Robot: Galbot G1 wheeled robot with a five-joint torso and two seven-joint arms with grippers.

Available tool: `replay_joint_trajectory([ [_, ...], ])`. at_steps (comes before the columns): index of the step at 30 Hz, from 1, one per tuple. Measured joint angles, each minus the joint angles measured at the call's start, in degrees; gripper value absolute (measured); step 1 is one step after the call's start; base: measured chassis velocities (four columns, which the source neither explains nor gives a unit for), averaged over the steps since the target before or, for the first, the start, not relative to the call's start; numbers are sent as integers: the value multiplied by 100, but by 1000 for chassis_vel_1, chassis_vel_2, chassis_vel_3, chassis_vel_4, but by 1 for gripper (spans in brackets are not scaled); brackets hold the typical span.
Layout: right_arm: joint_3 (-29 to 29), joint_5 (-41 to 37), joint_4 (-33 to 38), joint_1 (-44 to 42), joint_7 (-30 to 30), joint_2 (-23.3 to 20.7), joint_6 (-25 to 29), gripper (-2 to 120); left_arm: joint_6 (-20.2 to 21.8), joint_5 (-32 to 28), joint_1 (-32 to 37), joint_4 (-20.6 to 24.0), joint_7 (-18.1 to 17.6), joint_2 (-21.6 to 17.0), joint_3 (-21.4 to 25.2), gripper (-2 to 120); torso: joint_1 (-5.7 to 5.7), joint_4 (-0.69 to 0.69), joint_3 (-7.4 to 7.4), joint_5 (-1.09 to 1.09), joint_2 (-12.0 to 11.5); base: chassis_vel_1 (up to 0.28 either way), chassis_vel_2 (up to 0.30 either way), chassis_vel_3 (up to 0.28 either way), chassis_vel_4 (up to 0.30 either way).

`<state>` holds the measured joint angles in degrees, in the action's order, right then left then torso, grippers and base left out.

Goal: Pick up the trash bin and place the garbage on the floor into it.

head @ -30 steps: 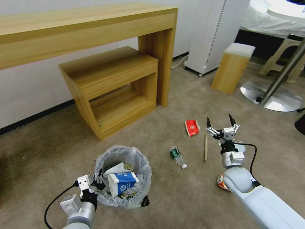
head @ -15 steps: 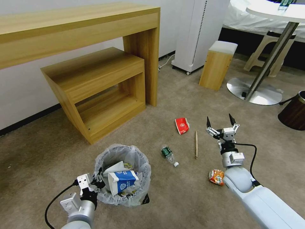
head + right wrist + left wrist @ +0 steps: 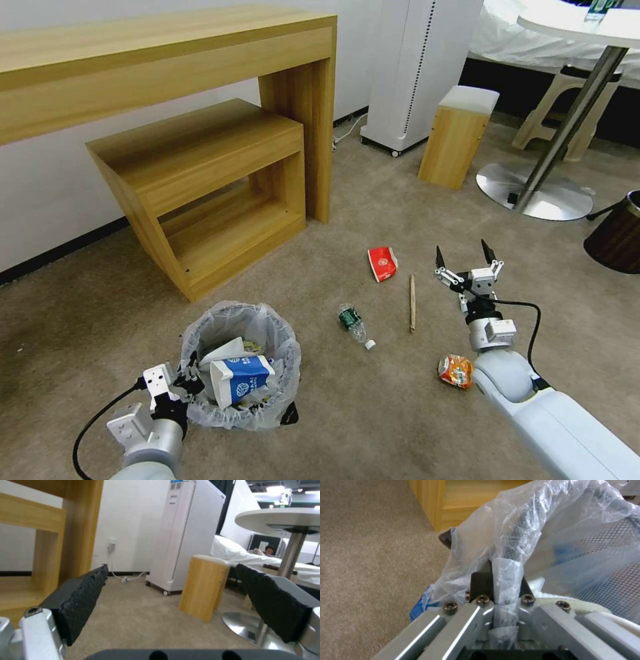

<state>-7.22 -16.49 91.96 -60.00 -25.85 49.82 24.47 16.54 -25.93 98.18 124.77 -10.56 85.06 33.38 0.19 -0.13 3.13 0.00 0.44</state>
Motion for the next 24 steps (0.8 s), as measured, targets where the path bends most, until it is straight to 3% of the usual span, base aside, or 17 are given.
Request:
replay_joint_trajectory([
  [11, -2, -166, -129, 32, 114, -59, 66, 96, 108, -168, 25, 54, -90, -102, 321, 1, 0, -1, 0, 0, 0, 0, 0, 0, 0],
  [24, -141, -321, -263, -92, 185, -139, 132, 96, 111, -43, 19, 8, -82, 34, 241, 1, 0, -1, 0, 0, 0, -27, 30, 32, -32],
])
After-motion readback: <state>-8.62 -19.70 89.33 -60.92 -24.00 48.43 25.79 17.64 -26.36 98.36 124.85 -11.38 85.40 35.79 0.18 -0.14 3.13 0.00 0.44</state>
